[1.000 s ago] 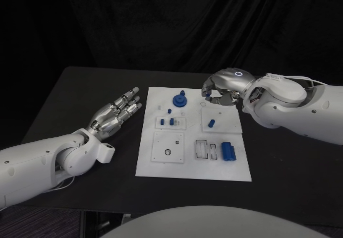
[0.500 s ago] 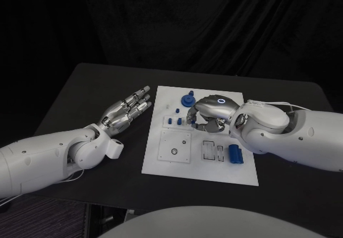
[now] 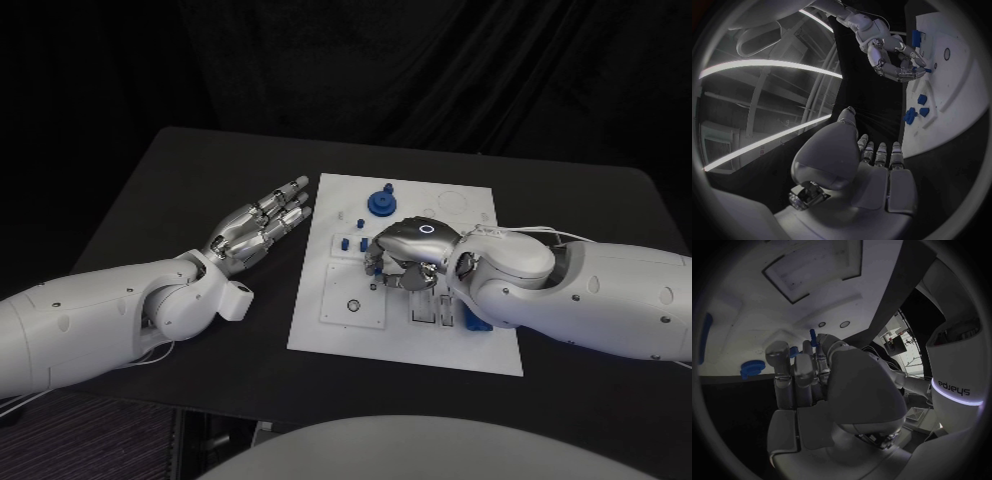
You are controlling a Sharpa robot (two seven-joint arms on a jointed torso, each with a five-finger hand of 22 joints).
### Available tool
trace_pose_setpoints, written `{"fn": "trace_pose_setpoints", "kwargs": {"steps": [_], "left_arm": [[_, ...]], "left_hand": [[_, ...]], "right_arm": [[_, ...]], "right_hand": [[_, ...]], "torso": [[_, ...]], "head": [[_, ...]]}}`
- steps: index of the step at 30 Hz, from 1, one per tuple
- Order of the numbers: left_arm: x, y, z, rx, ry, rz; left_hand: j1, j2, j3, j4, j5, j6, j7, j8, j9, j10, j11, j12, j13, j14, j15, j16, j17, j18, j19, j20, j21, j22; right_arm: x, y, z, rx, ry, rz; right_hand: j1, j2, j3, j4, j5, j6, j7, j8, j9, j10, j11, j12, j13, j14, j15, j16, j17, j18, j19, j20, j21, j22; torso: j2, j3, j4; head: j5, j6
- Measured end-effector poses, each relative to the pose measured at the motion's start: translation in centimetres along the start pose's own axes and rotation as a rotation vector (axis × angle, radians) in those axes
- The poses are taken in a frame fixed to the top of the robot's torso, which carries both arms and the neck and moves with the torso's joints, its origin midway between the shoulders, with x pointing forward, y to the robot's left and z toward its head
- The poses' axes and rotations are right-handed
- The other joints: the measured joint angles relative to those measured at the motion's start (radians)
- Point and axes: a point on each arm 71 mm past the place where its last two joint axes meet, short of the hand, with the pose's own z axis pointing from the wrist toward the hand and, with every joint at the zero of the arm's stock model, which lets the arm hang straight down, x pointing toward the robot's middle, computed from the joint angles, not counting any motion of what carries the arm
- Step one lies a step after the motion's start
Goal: Assemble the parts on the task board
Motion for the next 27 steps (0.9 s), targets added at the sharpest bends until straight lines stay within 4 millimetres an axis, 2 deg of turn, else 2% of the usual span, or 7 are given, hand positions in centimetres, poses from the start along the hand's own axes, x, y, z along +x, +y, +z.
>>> {"fn": "trace_pose_setpoints", "kwargs": {"steps": [6, 8, 27], "left_arm": [[0.01, 0.02, -0.01, 0.0, 0.002, -0.002], [0.01, 0.03, -0.02, -0.001, 0.004, -0.003], [-0.05, 0.3, -0.13, -0.006, 0.009, -0.011]], "left_hand": [[0.001, 0.001, -0.003, -0.003, 0.0, 0.005, 0.005, 0.0, 0.0, 0.0, 0.007, 0.0, 0.0, 0.0, 0.0, 0.0, 0.0, 0.001, 0.0, 0.0, 0.0, 0.0], [0.001, 0.001, -0.003, -0.003, 0.0, 0.005, 0.005, 0.0, 0.0, 0.0, 0.007, 0.0, 0.0, 0.0, 0.0, 0.0, -0.001, 0.016, 0.0, 0.0, 0.0, 0.0], [0.001, 0.001, 0.0, -0.006, 0.0, 0.014, 0.014, 0.0, 0.001, 0.003, 0.01, 0.0, 0.0, 0.0, 0.0, 0.0, -0.001, 0.015, 0.002, 0.002, 0.0, 0.0]], "right_arm": [[0.17, 0.31, 0.15, -0.01, 0.002, -0.004], [0.18, 0.32, 0.15, -0.011, 0.002, -0.007], [0.46, 0.64, 0.06, -0.019, 0.008, -0.007]], "right_hand": [[0.0, 0.0, 0.0, 0.0, -0.004, -0.003, 0.003, 0.0, 0.0, 0.0, 0.0, 0.002, 0.0, 0.0, 0.0, 0.0, -0.003, 0.0, -0.003, 0.003, 0.0, 0.0], [0.0, 0.0, 0.0, 0.0, -0.004, -0.003, 0.003, 0.0, 0.0, 0.0, 0.0, 0.002, 0.0, 0.0, 0.0, 0.0, -0.002, 0.0, -0.003, 0.003, 0.0, 0.0], [-0.003, -0.003, 0.0, 0.0, -0.004, -0.003, 0.003, -0.004, -0.001, -0.004, 0.004, 0.002, 0.0, -0.002, 0.002, 0.0, -0.001, 0.0, -0.003, 0.003, 0.0, 0.001]], "torso": [[0.0, -0.0001, -0.0009], [0.0, -0.0001, -0.0011], [0.001, -0.0003, -0.0008]], "head": [[0.006, 0.0], [0.008, 0.0], [0.017, 0.0]]}}
